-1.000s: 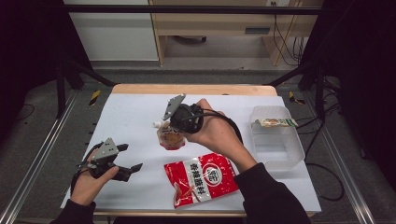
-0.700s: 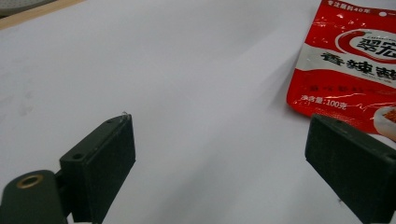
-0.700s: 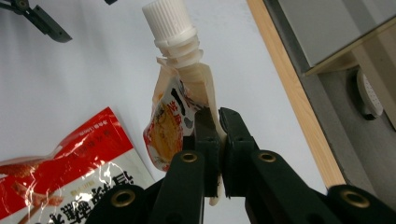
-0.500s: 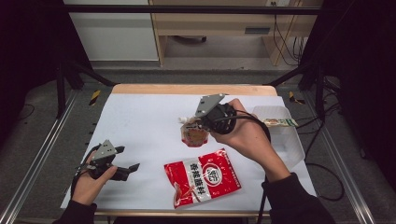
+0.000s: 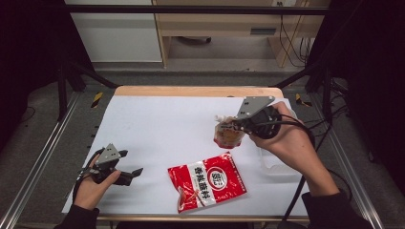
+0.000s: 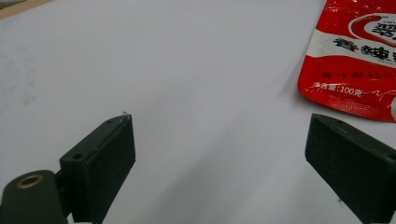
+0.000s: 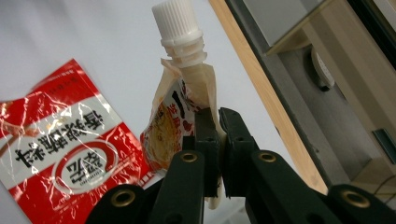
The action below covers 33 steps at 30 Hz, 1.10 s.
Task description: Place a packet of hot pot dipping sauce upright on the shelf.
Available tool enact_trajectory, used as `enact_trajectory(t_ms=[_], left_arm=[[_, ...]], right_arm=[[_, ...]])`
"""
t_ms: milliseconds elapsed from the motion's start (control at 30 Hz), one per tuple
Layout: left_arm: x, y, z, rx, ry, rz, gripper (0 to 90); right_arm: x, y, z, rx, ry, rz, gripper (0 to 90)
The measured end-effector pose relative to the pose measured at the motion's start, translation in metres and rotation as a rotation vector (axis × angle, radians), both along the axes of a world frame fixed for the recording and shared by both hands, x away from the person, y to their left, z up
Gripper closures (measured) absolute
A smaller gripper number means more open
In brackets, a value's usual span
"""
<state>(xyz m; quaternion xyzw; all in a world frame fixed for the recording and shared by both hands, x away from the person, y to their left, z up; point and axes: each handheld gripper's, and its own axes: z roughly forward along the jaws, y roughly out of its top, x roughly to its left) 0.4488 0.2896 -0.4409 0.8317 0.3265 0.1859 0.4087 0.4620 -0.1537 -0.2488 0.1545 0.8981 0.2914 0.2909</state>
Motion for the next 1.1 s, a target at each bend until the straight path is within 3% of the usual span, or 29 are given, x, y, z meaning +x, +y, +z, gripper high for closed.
enact_trajectory(t_ms=[233, 567, 1100], left_arm=[[0.0, 0.0, 0.0, 0.002, 0.001, -0.001, 8.6], [0.0, 0.0, -0.001, 0.003, 0.003, 0.001, 8.6], [0.0, 0.0, -0.001, 0.003, 0.008, -0.001, 8.6]], right_arm=[[-0.004, -0.029, 0.001, -0.012, -0.001, -0.045, 87.1], [-0.007, -0.072, -0.01, -0.01, 0.011, -0.121, 87.1], [-0.004, -0.103, -0.024, -0.023, 0.03, -0.172, 87.2]])
